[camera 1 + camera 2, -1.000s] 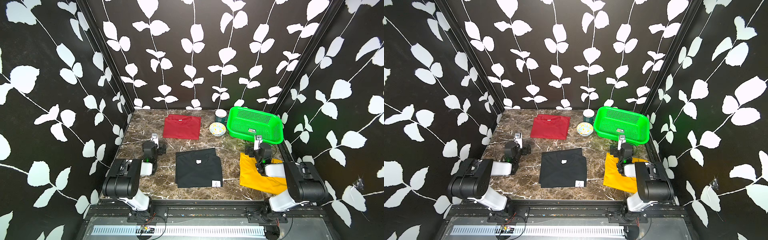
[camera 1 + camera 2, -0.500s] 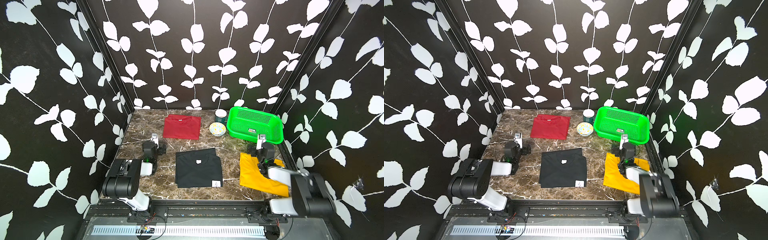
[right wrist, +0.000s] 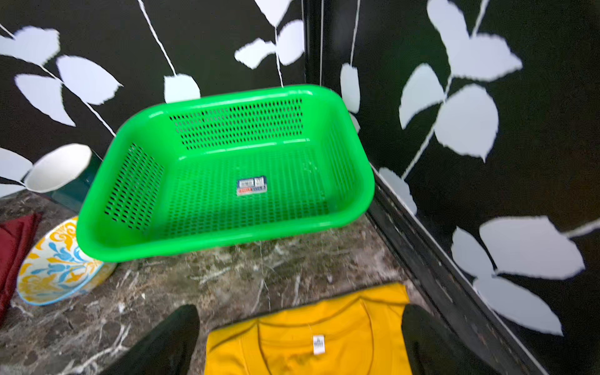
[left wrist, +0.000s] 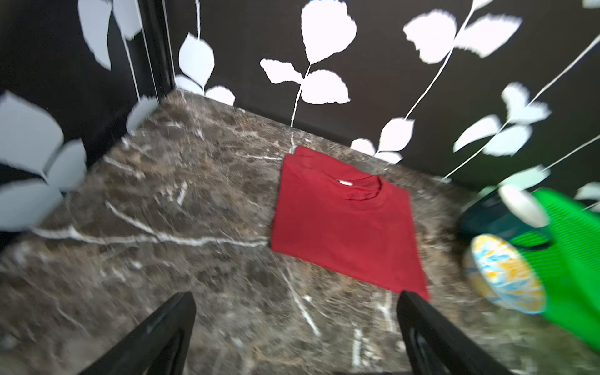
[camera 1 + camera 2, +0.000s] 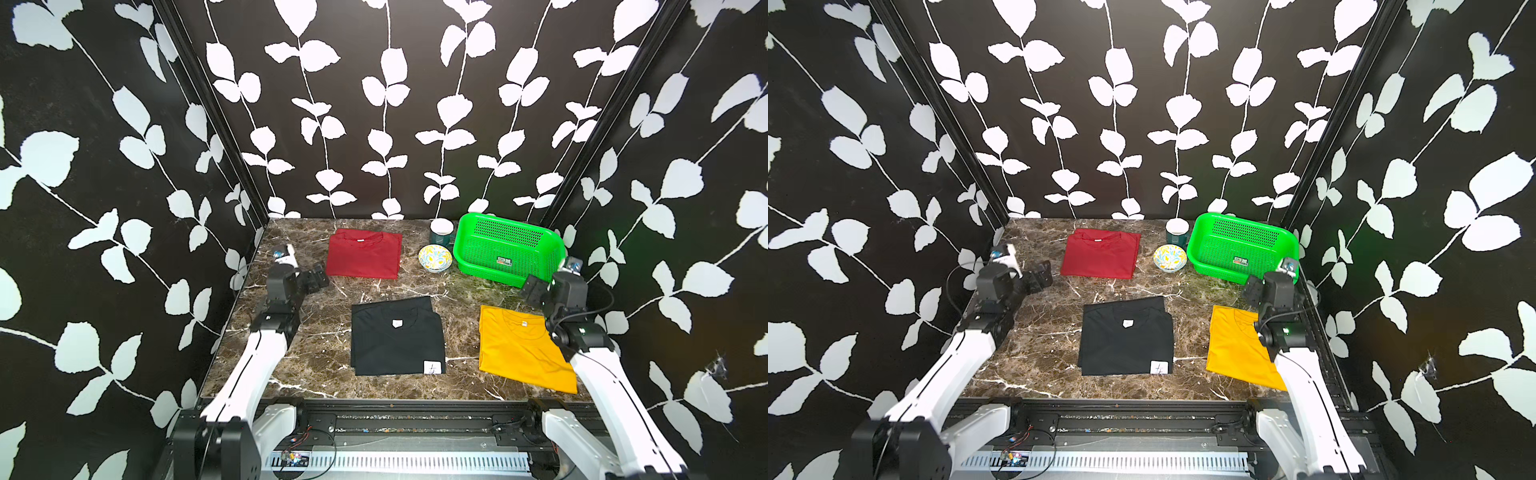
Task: Put the folded t-shirts into the basket
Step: Pick up the T-shirt from the center of the board.
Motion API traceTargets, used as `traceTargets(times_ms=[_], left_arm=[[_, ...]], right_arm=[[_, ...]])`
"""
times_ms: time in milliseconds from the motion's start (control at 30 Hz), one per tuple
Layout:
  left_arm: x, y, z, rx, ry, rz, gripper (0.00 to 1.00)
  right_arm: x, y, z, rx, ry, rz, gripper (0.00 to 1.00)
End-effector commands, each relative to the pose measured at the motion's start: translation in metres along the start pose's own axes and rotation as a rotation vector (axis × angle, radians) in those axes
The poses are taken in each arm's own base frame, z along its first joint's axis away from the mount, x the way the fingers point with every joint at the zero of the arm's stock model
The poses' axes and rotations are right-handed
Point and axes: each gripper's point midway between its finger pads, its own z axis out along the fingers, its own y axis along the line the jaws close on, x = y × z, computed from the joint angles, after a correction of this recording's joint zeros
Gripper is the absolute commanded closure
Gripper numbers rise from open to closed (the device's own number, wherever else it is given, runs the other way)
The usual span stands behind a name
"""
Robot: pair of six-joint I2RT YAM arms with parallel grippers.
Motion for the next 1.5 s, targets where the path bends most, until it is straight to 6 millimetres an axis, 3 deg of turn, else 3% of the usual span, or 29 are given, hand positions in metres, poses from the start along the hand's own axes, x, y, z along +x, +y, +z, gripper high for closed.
traceTargets(times_ms=[0,133,233,367,467,600,833,933,1067,1133,1300,1467], left_arm=[[0.054,-0.016,-0.001,0.135,0.179,-0.233,0.01],[0.088,-0.049,-0.002,0.204,0.323,-0.1,0.01],[0.117,-0.059,-0.001,0.183,0.423,0.034,0.01],[0.146,-0.044,0.009,0.099,0.528,0.129,0.02],[0.161,-0.038,0.02,0.083,0.579,0.153,0.02],[0.18,-0.049,0.039,0.162,0.648,0.195,0.02],[0.219,-0.052,0.057,0.204,0.809,0.176,0.18],[0.224,-0.055,0.055,0.234,0.819,0.162,0.31],[0.226,-0.073,0.047,0.345,0.839,0.114,0.71],[0.224,-0.083,0.04,0.399,0.833,0.091,0.82],[0.221,-0.096,0.02,0.449,0.792,0.128,0.95],[0.221,-0.12,-0.005,0.55,0.722,0.199,1.0]], right_arm=[[0.033,0.029,-0.005,-0.209,0.073,0.061,0.01],[0.052,0.12,-0.033,-0.728,0.234,-0.004,0.02],[0.093,0.162,-0.049,-0.843,0.405,-0.215,0.01],[0.146,0.195,-0.061,-0.873,0.572,-0.464,0.01],[0.162,0.204,-0.055,-0.813,0.627,-0.54,0.01],[0.167,0.214,-0.053,-0.801,0.645,-0.571,0.01],[0.163,0.211,-0.048,-0.758,0.63,-0.586,0.01],[0.164,0.208,-0.046,-0.744,0.628,-0.59,0.02],[0.157,0.207,-0.037,-0.681,0.607,-0.553,0.01],[0.148,0.204,-0.027,-0.591,0.59,-0.516,0.01],[0.128,0.194,-0.007,-0.354,0.582,-0.319,0.01],[0.135,0.214,-0.013,-0.352,0.697,-0.055,0.01]])
